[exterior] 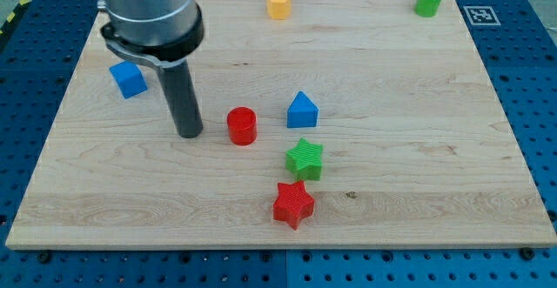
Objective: Slide the red circle below blue triangle
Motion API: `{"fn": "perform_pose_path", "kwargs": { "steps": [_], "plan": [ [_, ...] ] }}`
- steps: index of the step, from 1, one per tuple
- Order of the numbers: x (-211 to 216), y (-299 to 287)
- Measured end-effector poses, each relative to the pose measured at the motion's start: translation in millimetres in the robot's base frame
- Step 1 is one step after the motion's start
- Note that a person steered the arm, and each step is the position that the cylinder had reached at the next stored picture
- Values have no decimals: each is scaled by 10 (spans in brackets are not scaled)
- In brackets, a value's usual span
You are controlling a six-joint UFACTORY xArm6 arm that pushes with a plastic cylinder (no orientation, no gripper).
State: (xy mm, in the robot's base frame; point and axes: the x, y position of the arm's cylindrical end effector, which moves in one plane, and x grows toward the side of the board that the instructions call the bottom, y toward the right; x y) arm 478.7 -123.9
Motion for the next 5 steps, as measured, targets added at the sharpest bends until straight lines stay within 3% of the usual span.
{"fn": "perform_pose_path", "kwargs": {
  "steps": [5],
  "plan": [
    [78, 881]
  ]
}}
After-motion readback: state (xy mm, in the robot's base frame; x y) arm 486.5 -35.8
